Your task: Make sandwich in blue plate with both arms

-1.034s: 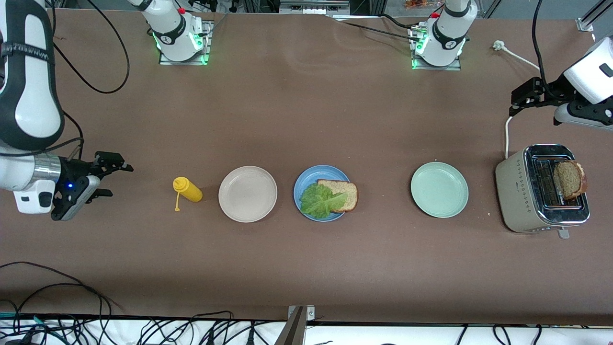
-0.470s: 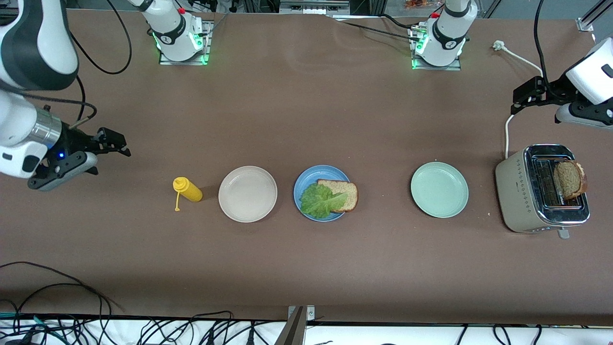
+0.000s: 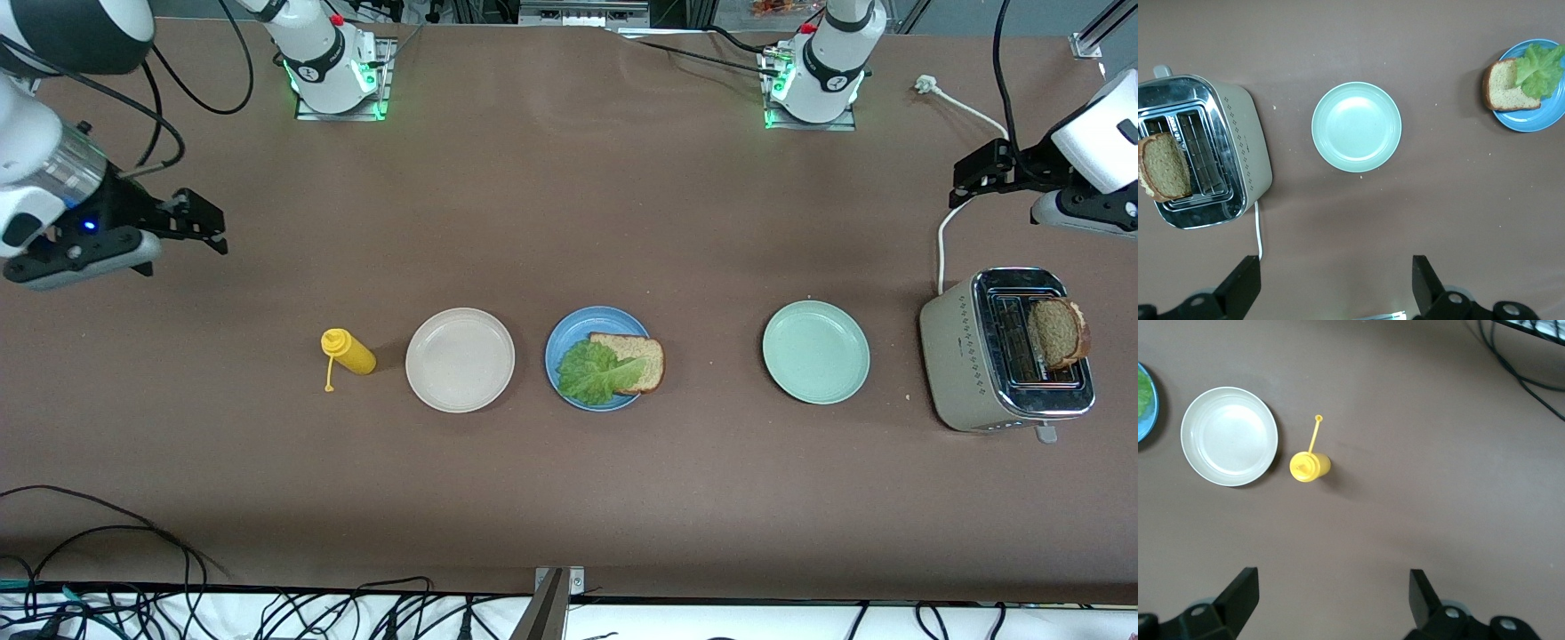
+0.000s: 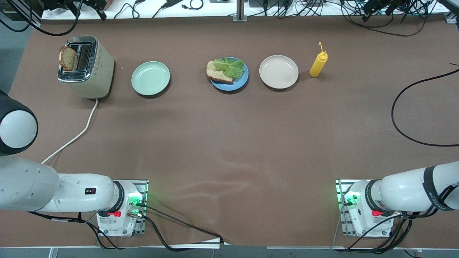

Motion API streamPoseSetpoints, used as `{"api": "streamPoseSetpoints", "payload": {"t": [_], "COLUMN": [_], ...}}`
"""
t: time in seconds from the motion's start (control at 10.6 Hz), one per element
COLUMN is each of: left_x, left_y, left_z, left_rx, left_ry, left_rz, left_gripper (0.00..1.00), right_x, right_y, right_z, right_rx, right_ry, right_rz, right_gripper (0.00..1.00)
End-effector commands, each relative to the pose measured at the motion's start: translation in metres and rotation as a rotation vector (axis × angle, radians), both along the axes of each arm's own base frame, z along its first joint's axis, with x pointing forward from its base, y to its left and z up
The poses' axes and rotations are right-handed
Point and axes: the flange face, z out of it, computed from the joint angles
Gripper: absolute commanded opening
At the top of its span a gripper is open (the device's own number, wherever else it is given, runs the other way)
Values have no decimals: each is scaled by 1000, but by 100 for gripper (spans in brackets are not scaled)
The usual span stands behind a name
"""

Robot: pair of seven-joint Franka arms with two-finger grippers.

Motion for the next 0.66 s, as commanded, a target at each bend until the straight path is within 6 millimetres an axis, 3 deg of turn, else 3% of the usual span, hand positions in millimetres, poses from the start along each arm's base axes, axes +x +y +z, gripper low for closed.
{"api": "streamPoseSetpoints", "payload": {"t": [0.0, 0.09, 0.19, 0.47, 0.56], "left_x": [-4, -2, 4, 20, 27], "left_y": [7, 22, 49, 157, 175], "left_z": [4, 1, -10, -65, -77], "left_rx": [21, 44, 44, 20, 26], "left_ry": [26, 30, 50, 132, 112], "left_rz": [-2, 19, 68, 234, 256], "left_gripper": [100, 100, 100, 100, 100], "right_x": [-13, -12, -11, -14, -13], "right_y": [-18, -20, -31, -42, -42], "right_z": [22, 24, 28, 41, 42], "right_rx": [-19, -19, -15, -17, -18], "right_ry": [9, 5, -3, 6, 3], "right_rz": [-89, -95, -115, -134, -132], "right_gripper": [100, 100, 100, 100, 100]}}
